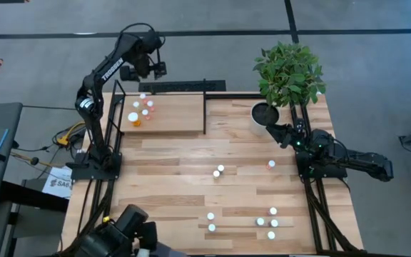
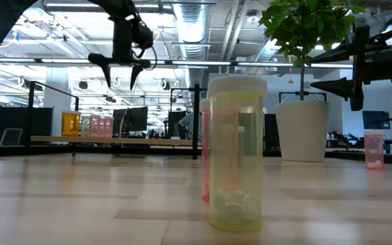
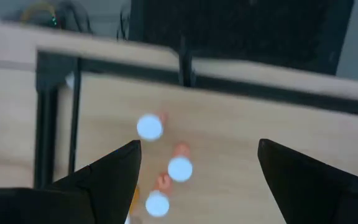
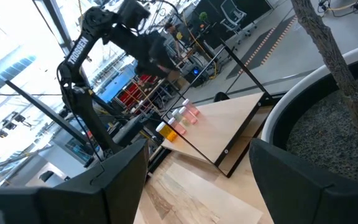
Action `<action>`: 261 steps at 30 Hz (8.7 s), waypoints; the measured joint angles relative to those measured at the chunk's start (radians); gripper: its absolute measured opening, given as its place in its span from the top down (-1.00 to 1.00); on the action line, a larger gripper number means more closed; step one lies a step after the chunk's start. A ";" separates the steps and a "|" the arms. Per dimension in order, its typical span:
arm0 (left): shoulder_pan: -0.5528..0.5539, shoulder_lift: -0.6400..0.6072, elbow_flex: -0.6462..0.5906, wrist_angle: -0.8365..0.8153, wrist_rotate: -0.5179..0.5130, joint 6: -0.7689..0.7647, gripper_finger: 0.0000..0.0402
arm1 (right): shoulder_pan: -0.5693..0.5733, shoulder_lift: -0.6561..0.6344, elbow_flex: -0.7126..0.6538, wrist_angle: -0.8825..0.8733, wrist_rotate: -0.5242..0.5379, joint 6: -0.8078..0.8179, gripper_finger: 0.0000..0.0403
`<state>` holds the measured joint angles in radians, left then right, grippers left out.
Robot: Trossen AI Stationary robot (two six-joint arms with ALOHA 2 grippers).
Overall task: Pick and place medicine bottles onto shelf by color
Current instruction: Move the pink pill bottle to the center
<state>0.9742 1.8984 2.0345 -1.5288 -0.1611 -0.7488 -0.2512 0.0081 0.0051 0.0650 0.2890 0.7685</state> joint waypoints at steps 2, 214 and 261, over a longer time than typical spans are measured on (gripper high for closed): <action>-0.006 0.000 0.036 0.001 -0.031 0.032 -0.54 | 0.000 0.000 0.000 0.000 0.000 0.000 -0.50; -0.532 -1.892 -1.879 1.031 -0.060 0.161 -0.54 | 0.272 1.244 0.757 -1.073 -0.391 1.027 -0.50; -0.532 -1.892 -1.879 1.031 -0.062 0.161 -0.54 | 0.184 1.267 0.660 -0.925 -0.378 0.871 -0.14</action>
<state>0.4422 0.0067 0.1554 -0.4976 -0.2233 -0.5877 -0.0673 1.2755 0.6655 -0.8600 -0.0890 1.6398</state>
